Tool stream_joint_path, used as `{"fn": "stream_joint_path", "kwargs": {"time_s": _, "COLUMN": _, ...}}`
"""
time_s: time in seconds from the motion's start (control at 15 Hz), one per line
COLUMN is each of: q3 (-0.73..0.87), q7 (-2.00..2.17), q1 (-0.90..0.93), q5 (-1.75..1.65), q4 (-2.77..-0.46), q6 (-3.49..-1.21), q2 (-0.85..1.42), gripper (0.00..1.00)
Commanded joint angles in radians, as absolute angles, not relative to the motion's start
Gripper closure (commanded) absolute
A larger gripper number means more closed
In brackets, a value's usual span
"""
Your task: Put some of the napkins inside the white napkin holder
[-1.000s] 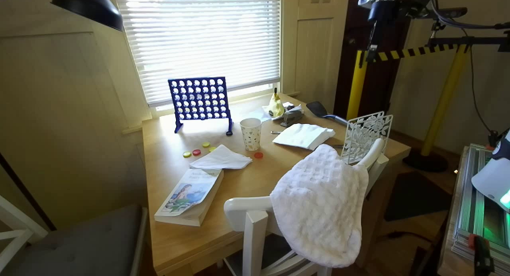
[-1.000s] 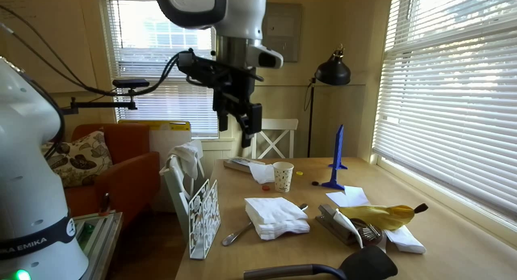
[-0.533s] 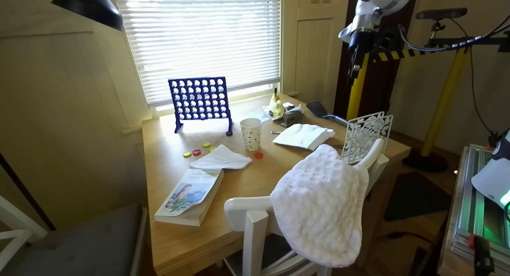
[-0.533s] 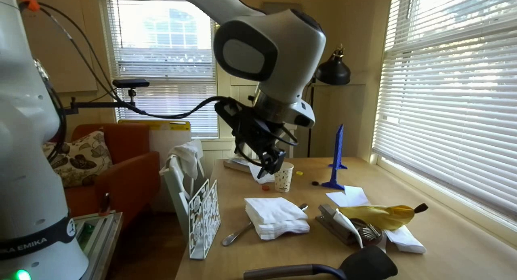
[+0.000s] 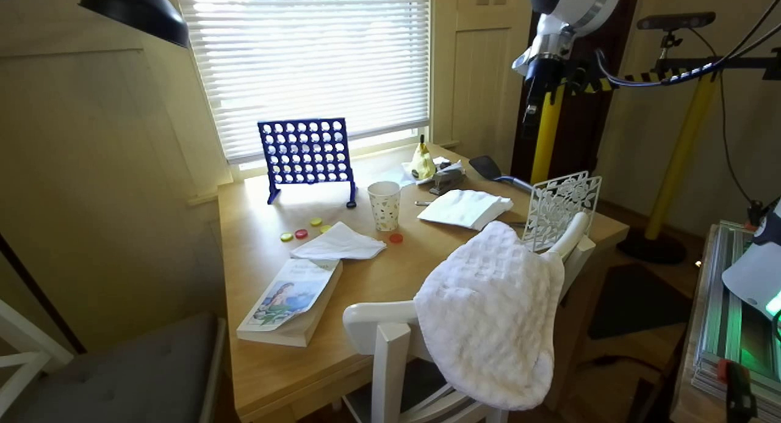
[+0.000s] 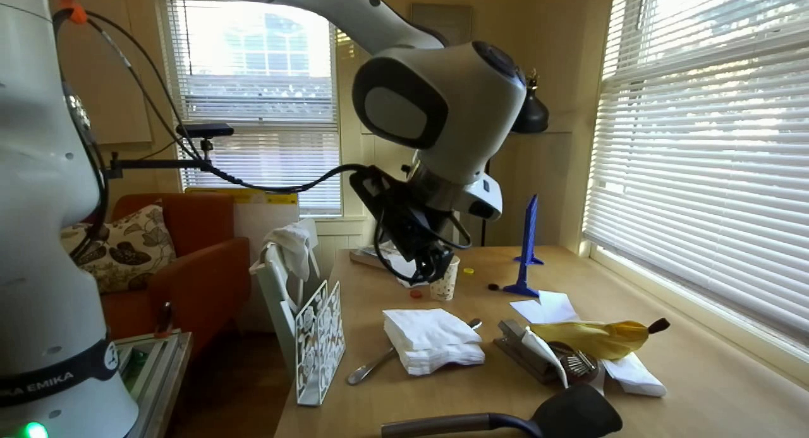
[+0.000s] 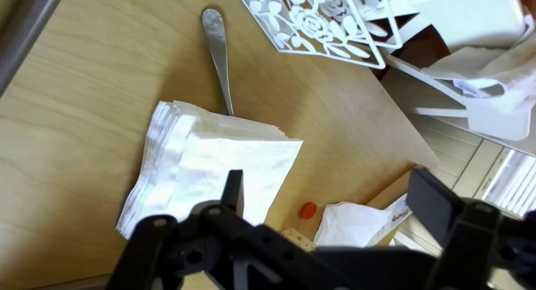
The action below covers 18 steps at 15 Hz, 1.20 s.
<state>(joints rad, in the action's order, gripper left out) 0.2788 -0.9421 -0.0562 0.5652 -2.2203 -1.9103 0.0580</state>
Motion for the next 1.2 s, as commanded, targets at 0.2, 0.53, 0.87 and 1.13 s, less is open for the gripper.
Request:
{"fn": "stream_joint_path", "kwargs": {"time_s": 0.2, "q3": 0.186, "q7": -0.929, "q1": -0.164, "q5": 0.7, "q4": -2.064, "q6": -1.872, "q2": 0.285, "gripper": 0.0}}
{"fn": "stream_joint_path", "kwargs": {"time_s": 0.53, "q3": 0.128, "q7": -0.824, "q1": -0.209, "q5": 0.723, "q4": -1.916, "q6": -1.844, "q2": 0.463, "gripper": 0.0}}
{"fn": "stream_joint_path", "kwargs": {"time_s": 0.87, "q3": 0.082, "q7": -0.62, "q1": -0.214, "q5": 0.723, "q4": -1.849, "q6": -1.881, "q2": 0.568, "gripper": 0.0}}
{"fn": "stream_joint_path", "kwargs": {"time_s": 1.13, "q3": 0.06, "q7": -0.603, "q1": -0.225, "q5": 0.689, "q4": -1.868, "q6": -1.896, "q2": 0.563, "gripper": 0.0}}
